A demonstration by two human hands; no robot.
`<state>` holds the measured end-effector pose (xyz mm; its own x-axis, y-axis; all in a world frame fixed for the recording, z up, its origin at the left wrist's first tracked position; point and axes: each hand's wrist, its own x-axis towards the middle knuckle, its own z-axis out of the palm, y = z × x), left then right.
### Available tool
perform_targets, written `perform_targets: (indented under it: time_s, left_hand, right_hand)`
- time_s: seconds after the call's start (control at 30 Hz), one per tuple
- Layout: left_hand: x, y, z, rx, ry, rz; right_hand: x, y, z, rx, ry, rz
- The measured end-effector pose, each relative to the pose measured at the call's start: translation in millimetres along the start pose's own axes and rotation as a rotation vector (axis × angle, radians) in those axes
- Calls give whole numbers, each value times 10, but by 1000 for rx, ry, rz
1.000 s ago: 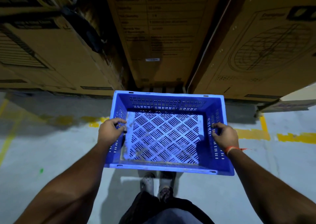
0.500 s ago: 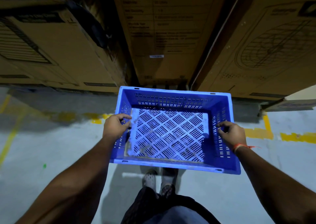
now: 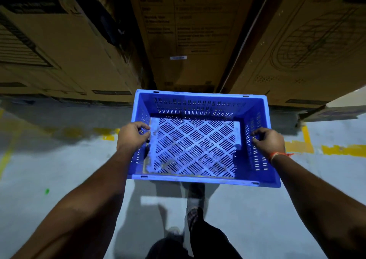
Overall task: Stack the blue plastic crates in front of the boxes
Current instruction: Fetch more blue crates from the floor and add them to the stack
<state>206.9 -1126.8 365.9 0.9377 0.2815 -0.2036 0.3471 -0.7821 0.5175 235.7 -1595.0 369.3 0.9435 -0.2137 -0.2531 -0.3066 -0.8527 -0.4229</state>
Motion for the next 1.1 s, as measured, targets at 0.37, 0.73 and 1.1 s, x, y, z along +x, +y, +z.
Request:
perform_targets:
  time_s: [0.37,0.73,1.1]
  left_hand:
    - [-276,-154,-14,209,-70,82]
    - [-267,-206,91,210,-5,74]
    - [-276,-155,86,255,11,48]
  right_hand:
    - [-227,184,28,-140,-33,-45]
    - [-253,297,165,-44,93,-52]
    - [-226,260,155,-42,91,-43]
